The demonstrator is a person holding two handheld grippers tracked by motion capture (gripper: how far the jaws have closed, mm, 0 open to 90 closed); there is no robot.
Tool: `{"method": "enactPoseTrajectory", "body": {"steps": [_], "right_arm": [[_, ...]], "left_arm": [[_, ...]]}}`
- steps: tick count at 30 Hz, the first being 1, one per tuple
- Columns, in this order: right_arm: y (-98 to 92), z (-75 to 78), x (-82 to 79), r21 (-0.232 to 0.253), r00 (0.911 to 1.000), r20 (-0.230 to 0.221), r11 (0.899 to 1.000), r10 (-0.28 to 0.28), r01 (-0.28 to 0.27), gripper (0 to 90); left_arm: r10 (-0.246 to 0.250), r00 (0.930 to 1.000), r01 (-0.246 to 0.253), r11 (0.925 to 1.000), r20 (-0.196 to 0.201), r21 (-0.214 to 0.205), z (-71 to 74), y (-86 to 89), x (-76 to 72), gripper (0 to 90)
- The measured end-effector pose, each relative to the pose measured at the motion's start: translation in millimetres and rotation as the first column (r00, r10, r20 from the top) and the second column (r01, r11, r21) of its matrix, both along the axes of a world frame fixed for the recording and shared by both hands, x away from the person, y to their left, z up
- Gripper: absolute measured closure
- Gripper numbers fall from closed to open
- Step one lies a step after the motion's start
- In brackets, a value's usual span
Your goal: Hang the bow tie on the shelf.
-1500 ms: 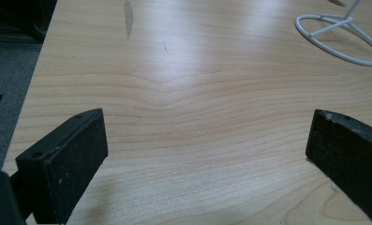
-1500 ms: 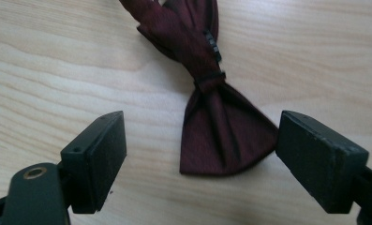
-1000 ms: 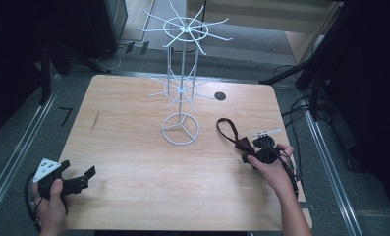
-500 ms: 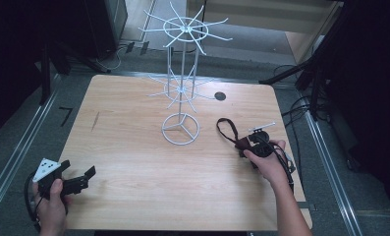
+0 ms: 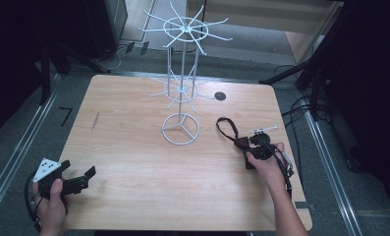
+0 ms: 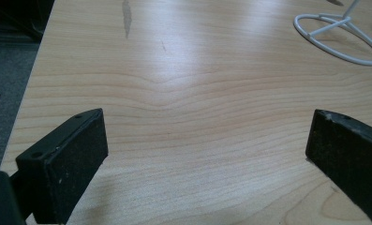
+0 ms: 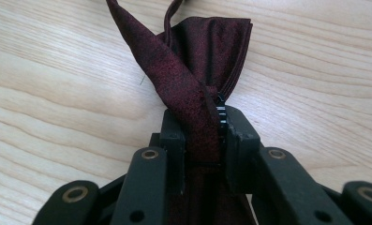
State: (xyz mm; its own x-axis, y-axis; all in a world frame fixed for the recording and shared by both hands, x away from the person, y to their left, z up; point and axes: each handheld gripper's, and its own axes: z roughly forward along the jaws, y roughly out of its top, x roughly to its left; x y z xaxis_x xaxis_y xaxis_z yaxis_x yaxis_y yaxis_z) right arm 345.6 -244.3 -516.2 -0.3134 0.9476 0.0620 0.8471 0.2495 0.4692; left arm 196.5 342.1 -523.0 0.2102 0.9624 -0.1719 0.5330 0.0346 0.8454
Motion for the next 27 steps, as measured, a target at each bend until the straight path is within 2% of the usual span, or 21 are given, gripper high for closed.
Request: {"method": "enactPoseTrajectory", "body": {"steps": [5, 8, 10, 15, 16, 17, 27], "right_arm": [[-3.0, -0.2, -5.5, 0.068, 0.9973, 0.064, 0.997, -0.036, 0.032, 73.9], [-4.8, 6.6, -9.5, 0.121, 0.9902, 0.124, 0.991, -0.064, 0.048, 73.9], [-4.0, 11.3, -11.6, 0.124, 0.9845, 0.161, 0.991, -0.071, 0.051, 73.9], [-0.2, 25.2, -17.0, 0.169, 0.9631, 0.255, 0.985, -0.086, 0.044, 73.9], [-0.2, 25.2, -17.0, 0.169, 0.9631, 0.255, 0.985, -0.086, 0.044, 73.9], [2.5, 30.3, -18.5, 0.182, 0.9543, 0.286, 0.983, -0.086, 0.034, 73.9], [16.2, 52.9, -21.3, 0.235, 0.9159, 0.390, 0.972, -0.094, -0.001, 73.8]], "left_arm": [[0.000, 1.0000, 0.000, 1.0000, 0.000, -0.001, 0.0, 0.1, 0.0, 0.0], [0.000, 1.0000, 0.000, 1.0000, -0.001, -0.001, 0.0, 0.1, 0.1, 0.0], [0.000, 1.0000, 0.000, 1.0000, -0.001, 0.000, 0.0, 0.0, 0.1, 0.0], [-0.002, 1.0000, 0.002, 1.0000, 0.000, 0.001, 0.0, -0.1, 0.0, 0.0], [-0.002, 1.0000, 0.002, 1.0000, 0.000, 0.001, 0.0, -0.1, 0.0, 0.0], [-0.002, 1.0000, 0.002, 1.0000, 0.000, 0.001, 0.1, 0.0, 0.0, 0.0], [-0.001, 1.0000, 0.001, 1.0000, 0.000, 0.000, 0.0, 0.0, 0.1, 0.0]]}}
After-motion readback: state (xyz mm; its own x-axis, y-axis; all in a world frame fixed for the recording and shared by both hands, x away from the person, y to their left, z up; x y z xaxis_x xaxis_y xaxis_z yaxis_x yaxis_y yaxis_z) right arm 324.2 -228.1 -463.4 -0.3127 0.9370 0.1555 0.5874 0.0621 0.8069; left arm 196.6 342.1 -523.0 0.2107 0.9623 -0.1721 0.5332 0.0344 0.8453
